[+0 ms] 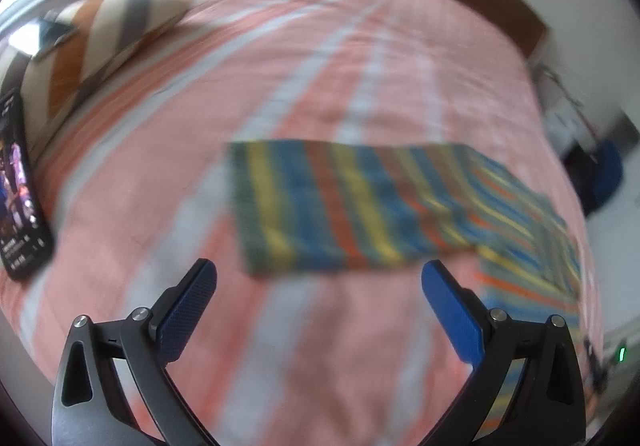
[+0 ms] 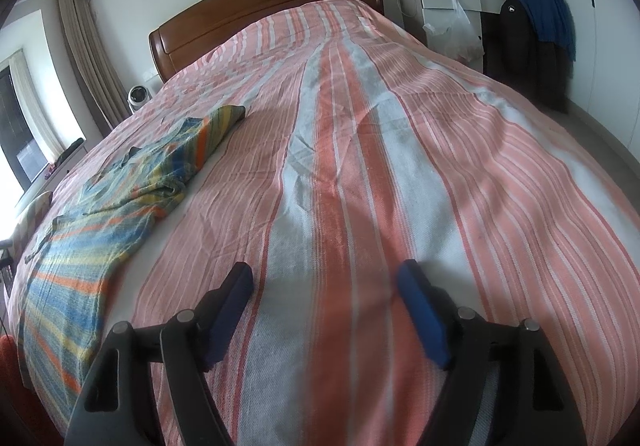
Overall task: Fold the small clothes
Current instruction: 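Grasp the other sweater side with the left gripper and fold it over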
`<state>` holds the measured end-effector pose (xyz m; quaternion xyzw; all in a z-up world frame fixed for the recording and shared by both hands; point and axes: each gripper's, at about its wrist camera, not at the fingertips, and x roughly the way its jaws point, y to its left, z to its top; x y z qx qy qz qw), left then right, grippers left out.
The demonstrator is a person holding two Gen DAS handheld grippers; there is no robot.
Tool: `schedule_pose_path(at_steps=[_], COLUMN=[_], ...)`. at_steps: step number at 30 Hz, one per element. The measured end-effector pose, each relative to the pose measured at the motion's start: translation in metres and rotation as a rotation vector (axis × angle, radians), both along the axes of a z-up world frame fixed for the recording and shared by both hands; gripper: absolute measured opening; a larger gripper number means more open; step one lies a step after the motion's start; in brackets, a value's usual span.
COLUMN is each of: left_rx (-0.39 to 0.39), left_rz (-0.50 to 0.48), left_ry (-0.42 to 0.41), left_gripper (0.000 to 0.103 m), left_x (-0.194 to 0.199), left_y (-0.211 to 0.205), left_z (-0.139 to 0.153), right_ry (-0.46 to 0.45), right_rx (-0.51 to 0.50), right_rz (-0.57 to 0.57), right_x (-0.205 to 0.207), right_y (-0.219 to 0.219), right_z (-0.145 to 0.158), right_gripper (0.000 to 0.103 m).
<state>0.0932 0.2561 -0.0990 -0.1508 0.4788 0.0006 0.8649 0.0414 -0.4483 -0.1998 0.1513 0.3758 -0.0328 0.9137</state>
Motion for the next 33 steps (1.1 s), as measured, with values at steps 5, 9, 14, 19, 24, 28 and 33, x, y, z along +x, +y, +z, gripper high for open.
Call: schedule_pose_path(at_steps=[5, 9, 14, 19, 24, 28, 33], left_rx=[-0.017, 0.044, 0.085, 0.103, 0.09, 0.081, 0.035], left_rz=[0.074, 0.044, -0.029, -0.268, -0.557, -0.678, -0.582], left_ry=[0.142, 0.134, 0.026, -0.162, -0.219, -0.117, -0.071], left_gripper=[0.08, 0.003, 0.002, 0.002, 0.013, 0.096, 0.095], left_x=[0.04, 0.049, 0.052, 0.049, 0.054, 0.066, 0.062], left_y=[0.024, 0.004, -0.034, -0.142, -0.281, -0.347, -0.322], left_z=[-0.036, -0.041, 0.007, 0.095, 0.119, 0.072, 0.046], right_ry=[0.0, -0.001, -0.003, -0.012, -0.013, -0.015, -0.02], right_rx=[-0.004, -0.008, -0.006, -0.005, -0.006, -0.003, 0.003], right_rz=[0.0, 0.0, 0.0, 0.001, 0.001, 0.001, 0.003], right_x=[0.0, 0.0, 0.0, 0.0, 0.001, 0.001, 0.001], right_y=[0.0, 0.0, 0.001, 0.001, 0.001, 0.001, 0.001], right_z=[0.0, 0.0, 0.0, 0.0, 0.0, -0.001, -0.001], right_gripper=[0.075, 0.076, 0.076, 0.076, 0.076, 0.076, 0.076])
